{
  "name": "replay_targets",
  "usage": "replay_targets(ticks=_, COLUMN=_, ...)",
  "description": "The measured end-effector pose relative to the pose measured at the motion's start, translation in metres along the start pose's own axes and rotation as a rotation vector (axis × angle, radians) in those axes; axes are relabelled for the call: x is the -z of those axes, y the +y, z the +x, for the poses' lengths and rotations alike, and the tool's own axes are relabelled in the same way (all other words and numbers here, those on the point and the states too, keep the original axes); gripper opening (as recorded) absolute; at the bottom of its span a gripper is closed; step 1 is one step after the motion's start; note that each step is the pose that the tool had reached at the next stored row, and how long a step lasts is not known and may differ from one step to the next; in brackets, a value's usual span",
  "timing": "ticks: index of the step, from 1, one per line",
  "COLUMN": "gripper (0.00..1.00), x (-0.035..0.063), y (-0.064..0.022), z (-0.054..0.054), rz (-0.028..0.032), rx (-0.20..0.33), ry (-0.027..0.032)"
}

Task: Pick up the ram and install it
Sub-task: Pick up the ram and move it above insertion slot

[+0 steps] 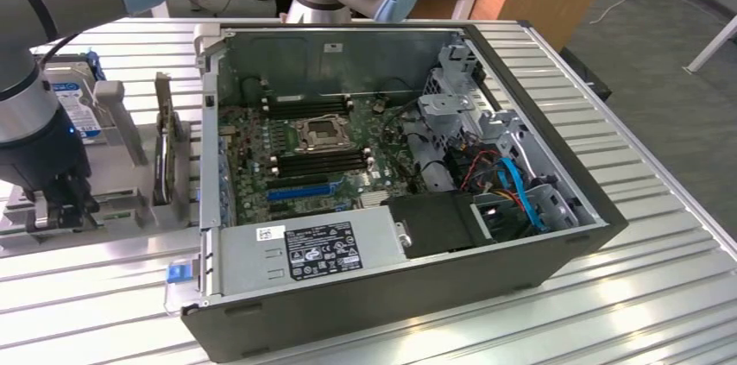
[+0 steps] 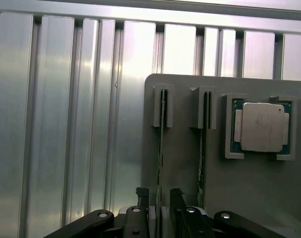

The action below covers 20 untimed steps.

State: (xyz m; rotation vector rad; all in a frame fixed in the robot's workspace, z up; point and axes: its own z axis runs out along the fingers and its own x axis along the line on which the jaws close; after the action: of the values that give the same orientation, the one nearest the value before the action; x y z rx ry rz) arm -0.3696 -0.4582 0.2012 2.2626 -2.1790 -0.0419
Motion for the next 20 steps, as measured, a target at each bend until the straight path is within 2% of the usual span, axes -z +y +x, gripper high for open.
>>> replay_targets(ticks=12, gripper=0.31, x=-0.0011, y=-0.0001, z=0.0000, rz=0.0001, rx=0.000, ry=-0.0001)
replay_targets(ticks=14, gripper=0.32, x=-0.0011, y=-0.0001, z=0.0000, rz=0.0001, rx=0.000, ry=-0.0001)
replay_targets(ticks=15, gripper=0.38, x=-0.0011, y=-0.0001, z=0.0000, rz=0.0001, rx=0.000, ry=-0.0002)
replay_targets(ticks=20, gripper=0.38, x=-0.0011, y=-0.0001, z=0.0000, rz=0.0001, rx=0.000, ry=-0.0001)
